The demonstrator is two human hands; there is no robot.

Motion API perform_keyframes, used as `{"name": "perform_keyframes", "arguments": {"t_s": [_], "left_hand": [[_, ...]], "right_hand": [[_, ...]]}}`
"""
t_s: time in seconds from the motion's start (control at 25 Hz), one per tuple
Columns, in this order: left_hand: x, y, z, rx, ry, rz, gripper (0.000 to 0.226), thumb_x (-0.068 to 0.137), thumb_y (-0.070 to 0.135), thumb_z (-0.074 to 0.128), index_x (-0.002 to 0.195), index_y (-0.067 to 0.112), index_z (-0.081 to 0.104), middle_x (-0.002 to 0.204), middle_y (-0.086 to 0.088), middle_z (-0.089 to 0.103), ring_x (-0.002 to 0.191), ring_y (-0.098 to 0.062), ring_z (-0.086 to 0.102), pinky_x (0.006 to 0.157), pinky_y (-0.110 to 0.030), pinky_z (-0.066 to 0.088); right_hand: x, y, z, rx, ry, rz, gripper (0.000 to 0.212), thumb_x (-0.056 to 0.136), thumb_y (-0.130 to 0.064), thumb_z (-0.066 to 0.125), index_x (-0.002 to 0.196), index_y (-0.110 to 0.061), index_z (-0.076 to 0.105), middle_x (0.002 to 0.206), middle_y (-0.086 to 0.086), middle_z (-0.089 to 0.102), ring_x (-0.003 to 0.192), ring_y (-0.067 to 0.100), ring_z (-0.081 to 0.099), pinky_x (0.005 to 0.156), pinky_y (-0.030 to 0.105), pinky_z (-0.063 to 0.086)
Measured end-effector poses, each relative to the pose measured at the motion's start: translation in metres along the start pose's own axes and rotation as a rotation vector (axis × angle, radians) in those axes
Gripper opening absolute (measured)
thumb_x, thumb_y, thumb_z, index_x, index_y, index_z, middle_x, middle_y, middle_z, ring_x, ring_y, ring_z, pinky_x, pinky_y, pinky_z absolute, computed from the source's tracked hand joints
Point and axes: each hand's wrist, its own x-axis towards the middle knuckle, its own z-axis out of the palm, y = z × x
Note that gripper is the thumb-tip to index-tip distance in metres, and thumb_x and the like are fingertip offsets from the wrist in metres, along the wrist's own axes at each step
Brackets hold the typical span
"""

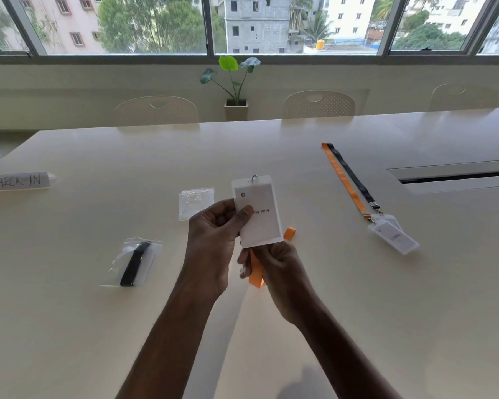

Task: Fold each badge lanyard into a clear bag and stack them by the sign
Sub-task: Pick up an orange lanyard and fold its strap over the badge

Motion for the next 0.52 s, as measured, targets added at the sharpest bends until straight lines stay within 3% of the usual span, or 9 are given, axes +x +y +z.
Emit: {"name": "perform_keyframes", "arguments": {"t_s": [0.24,0.4,0.52], "left_hand": [[-0.001,-0.006,-0.005,0.119,0.058,0.059,0.029,0.092,0.008,0.074,0.121,0.008,0.073,0.112,-0.006,0.080,0.106,-0.024,0.075,0.089,-0.035,0.063],[-0.002,-0.010,-0.007,0.036,0.058,-0.007,0.024,0.093,0.008,0.073,0.117,0.010,0.073,0.108,-0.004,0.080,0.105,-0.024,0.074,0.080,-0.028,0.064],[-0.001,-0.015,-0.009,0.037,0.036,-0.028,0.024,0.096,0.013,0.070,0.120,0.009,0.069,0.112,-0.013,0.078,0.107,-0.033,0.072,0.080,-0.041,0.063]], "right_hand": [[-0.012,-0.004,0.001,-0.064,0.049,0.075,0.024,0.109,-0.013,0.050,0.103,0.000,0.069,0.081,0.012,0.071,0.066,0.027,0.061,0.065,0.033,0.057],[-0.019,-0.002,0.005,-0.098,0.038,0.141,0.028,0.110,-0.019,0.050,0.107,0.001,0.070,0.083,0.011,0.073,0.069,0.026,0.065,0.071,0.036,0.058],[-0.028,-0.002,0.006,-0.136,0.038,0.171,0.031,0.110,-0.019,0.049,0.103,0.001,0.071,0.080,0.012,0.074,0.068,0.026,0.067,0.069,0.033,0.060]]}}
